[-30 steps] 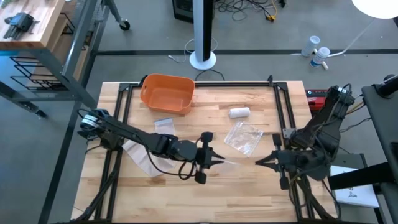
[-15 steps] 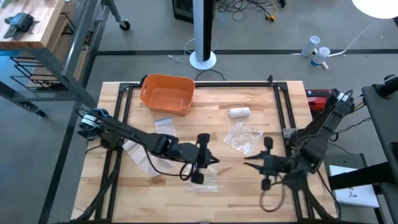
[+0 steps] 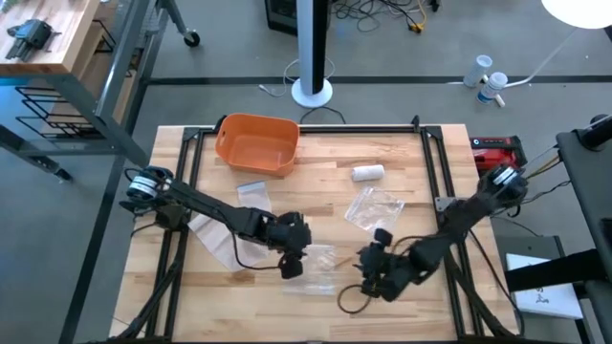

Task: Roll bandage
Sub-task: Open the transparent zip bag

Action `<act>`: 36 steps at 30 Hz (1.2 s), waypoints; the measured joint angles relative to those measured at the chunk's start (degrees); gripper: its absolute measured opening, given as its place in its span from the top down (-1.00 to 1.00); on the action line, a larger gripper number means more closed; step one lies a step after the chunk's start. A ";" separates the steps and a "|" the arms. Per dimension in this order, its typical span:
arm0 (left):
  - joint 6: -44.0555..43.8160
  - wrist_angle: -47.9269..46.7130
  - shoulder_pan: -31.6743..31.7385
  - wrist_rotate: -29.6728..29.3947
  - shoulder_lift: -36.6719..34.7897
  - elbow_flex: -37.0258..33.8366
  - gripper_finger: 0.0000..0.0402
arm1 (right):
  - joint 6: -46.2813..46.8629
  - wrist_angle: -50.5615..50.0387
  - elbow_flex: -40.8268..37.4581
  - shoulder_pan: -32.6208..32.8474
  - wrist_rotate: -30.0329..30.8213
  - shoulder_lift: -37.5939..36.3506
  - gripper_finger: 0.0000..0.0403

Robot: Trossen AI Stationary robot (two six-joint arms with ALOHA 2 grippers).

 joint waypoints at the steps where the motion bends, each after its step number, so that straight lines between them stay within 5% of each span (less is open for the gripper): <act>1: -0.88 2.39 1.11 1.74 0.00 -1.60 0.42 | -1.32 2.38 -0.08 -0.83 -2.63 1.49 0.19; 7: -2.03 8.17 7.36 7.14 1.08 -7.18 0.08 | -6.67 14.09 -0.04 -2.69 -7.26 7.43 0.24; 17: 3.97 12.92 8.36 9.05 4.21 -9.73 -0.25 | -7.98 13.91 -0.04 -3.54 -8.71 8.56 0.22; 30: 16.09 14.91 7.96 10.89 8.70 -9.29 -0.01 | -8.09 13.79 -0.04 -3.48 -8.81 8.56 0.38; 36: 22.75 14.35 6.24 4.50 8.86 -9.35 0.15 | -8.44 13.74 -0.04 -3.48 -8.65 8.56 0.45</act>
